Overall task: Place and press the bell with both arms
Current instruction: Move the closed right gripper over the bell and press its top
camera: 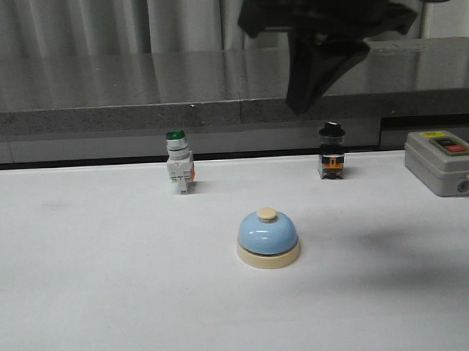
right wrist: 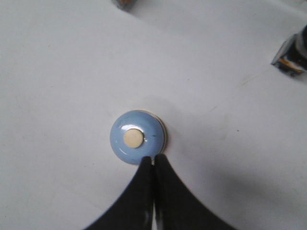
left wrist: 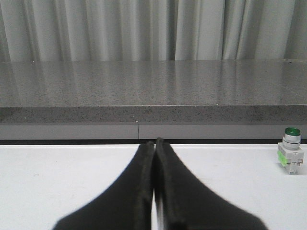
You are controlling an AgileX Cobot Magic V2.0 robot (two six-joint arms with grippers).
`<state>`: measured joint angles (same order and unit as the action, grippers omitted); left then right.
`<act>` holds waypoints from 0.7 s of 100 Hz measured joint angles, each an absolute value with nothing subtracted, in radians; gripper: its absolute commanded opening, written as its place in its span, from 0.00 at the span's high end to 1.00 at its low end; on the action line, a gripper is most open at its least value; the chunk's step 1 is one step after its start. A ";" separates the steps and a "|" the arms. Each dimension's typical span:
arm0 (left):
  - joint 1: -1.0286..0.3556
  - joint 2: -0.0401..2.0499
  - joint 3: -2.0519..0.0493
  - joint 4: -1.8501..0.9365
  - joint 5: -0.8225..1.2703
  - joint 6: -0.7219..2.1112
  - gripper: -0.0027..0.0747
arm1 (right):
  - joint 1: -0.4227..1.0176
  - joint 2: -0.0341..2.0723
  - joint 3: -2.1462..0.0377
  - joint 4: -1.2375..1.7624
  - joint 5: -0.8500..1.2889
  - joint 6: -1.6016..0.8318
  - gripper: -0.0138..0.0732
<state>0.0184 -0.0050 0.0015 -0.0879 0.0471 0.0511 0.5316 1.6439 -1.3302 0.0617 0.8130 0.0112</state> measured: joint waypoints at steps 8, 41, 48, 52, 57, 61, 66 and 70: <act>0.018 -0.005 0.002 -0.088 0.047 0.051 0.99 | 0.554 1.699 -1.363 0.062 0.828 0.011 0.91; 0.018 -0.005 0.002 -0.088 0.047 0.051 0.99 | 0.598 1.850 -1.428 0.064 0.852 0.011 0.91; 0.018 -0.005 0.002 -0.088 0.047 0.051 0.99 | 0.598 1.872 -1.431 0.064 0.842 0.011 0.91; 0.018 -0.005 0.002 -0.088 0.047 0.051 0.99 | 0.598 1.883 -1.433 0.062 0.838 0.011 0.91; 0.018 -0.005 0.002 -0.088 0.047 0.051 0.99 | 0.598 1.899 -1.433 0.062 0.838 0.011 0.91; 0.018 -0.005 0.002 -0.088 0.047 0.051 0.99 | 0.598 1.912 -1.433 0.062 0.838 0.011 0.91; 0.018 -0.005 0.002 -0.088 0.047 0.051 0.99 | 0.598 1.927 -1.433 0.062 0.836 0.011 0.91; 0.018 -0.005 0.002 -0.088 0.047 0.051 0.99 | 0.598 1.940 -1.433 0.062 0.836 0.011 0.91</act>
